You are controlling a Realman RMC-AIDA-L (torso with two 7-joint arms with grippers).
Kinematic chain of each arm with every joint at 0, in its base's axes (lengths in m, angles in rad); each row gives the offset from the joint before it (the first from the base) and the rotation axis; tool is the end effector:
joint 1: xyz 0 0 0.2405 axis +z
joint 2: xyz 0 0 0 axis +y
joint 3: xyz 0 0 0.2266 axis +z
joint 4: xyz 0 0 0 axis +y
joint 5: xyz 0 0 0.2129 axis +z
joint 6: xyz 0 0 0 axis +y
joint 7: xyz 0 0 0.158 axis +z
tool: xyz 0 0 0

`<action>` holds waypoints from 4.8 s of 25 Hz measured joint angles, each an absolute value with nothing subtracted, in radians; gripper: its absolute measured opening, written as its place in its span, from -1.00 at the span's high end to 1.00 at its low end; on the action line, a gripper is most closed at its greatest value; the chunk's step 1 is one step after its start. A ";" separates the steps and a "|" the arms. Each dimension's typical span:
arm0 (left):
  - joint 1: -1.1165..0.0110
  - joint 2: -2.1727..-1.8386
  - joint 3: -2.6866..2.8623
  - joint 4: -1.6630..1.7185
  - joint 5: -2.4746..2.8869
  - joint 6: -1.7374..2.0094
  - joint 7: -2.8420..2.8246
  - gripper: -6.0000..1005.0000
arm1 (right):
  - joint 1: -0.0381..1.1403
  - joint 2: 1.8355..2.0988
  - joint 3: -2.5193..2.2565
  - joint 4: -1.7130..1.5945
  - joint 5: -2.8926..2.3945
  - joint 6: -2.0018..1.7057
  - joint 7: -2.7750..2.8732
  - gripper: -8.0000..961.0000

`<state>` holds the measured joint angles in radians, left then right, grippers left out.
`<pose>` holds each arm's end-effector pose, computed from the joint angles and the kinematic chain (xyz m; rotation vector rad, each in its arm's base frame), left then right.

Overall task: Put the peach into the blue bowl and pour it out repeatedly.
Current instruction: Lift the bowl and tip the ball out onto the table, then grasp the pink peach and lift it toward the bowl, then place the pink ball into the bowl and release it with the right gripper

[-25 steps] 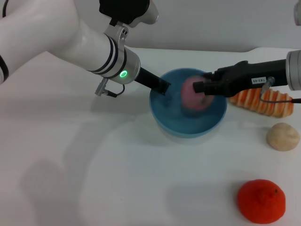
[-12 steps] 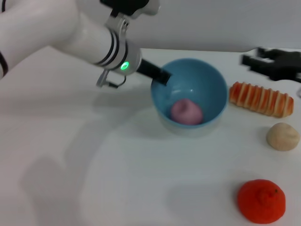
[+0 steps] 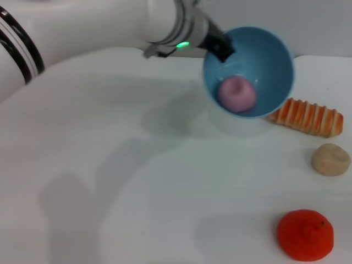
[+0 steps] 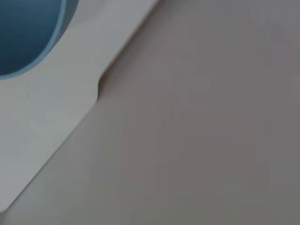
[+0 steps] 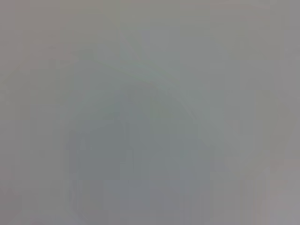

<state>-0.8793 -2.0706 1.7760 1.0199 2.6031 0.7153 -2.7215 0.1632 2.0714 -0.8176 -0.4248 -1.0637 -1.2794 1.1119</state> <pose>-0.0660 0.4257 -0.0757 -2.4308 -0.3309 0.1006 0.3489 0.2774 0.0527 -1.6945 0.9508 1.0099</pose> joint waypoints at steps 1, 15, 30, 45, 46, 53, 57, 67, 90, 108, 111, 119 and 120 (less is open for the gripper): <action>-0.876 -2.071 1.816 1.038 2.637 0.681 -2.722 0.99 | 0.156 2.072 -0.792 -0.395 -1.064 -1.302 1.089 -0.26; -0.720 -2.076 2.148 1.144 2.888 0.246 -2.380 0.99 | 0.148 2.072 -0.652 -0.180 -1.075 -1.410 0.883 -0.26; -0.574 -2.078 2.269 1.050 2.884 -0.196 -2.115 0.99 | 0.166 2.074 -0.631 -0.163 -1.079 -1.405 0.881 -0.24; -0.518 -2.078 2.331 0.973 2.872 -0.422 -1.999 0.99 | 0.176 2.075 -0.627 -0.153 -1.080 -1.398 0.881 -0.19; -0.517 -2.079 2.331 0.972 2.855 -0.423 -2.001 0.99 | 0.178 2.075 -0.628 -0.153 -1.080 -1.398 0.882 -0.19; -0.540 -2.078 2.288 1.024 2.358 -0.362 -2.011 0.99 | 0.189 2.062 -0.640 -0.188 -1.151 -1.397 1.035 -0.17; -0.596 -2.075 2.144 1.022 2.029 -0.155 -2.016 0.99 | 0.197 2.051 -0.640 -0.347 -1.385 -1.402 1.306 -0.15; -0.784 -2.064 1.733 0.699 1.790 0.338 -2.216 0.99 | 0.431 2.056 -0.640 -0.539 -2.052 -1.424 1.813 -0.12; -0.761 -2.072 1.731 0.696 1.781 0.350 -2.223 0.99 | 0.745 2.084 -0.798 -0.154 -2.202 -1.200 1.810 -0.06; -0.748 -2.072 1.744 0.698 1.772 0.343 -2.223 0.99 | 0.747 2.088 -0.785 -0.127 -2.166 -1.164 1.707 0.28; -0.743 -2.070 1.744 0.694 1.772 0.344 -2.223 0.99 | 0.736 2.086 -0.785 -0.134 -2.112 -1.187 1.671 0.49; -0.754 -2.058 1.738 0.691 1.830 0.455 -2.253 0.99 | 0.644 2.077 -0.790 -0.488 -2.087 -1.443 1.737 0.76; -0.759 -2.058 1.736 0.690 1.864 0.472 -2.279 0.99 | 0.628 2.078 -0.793 -0.558 -2.082 -1.482 1.762 0.76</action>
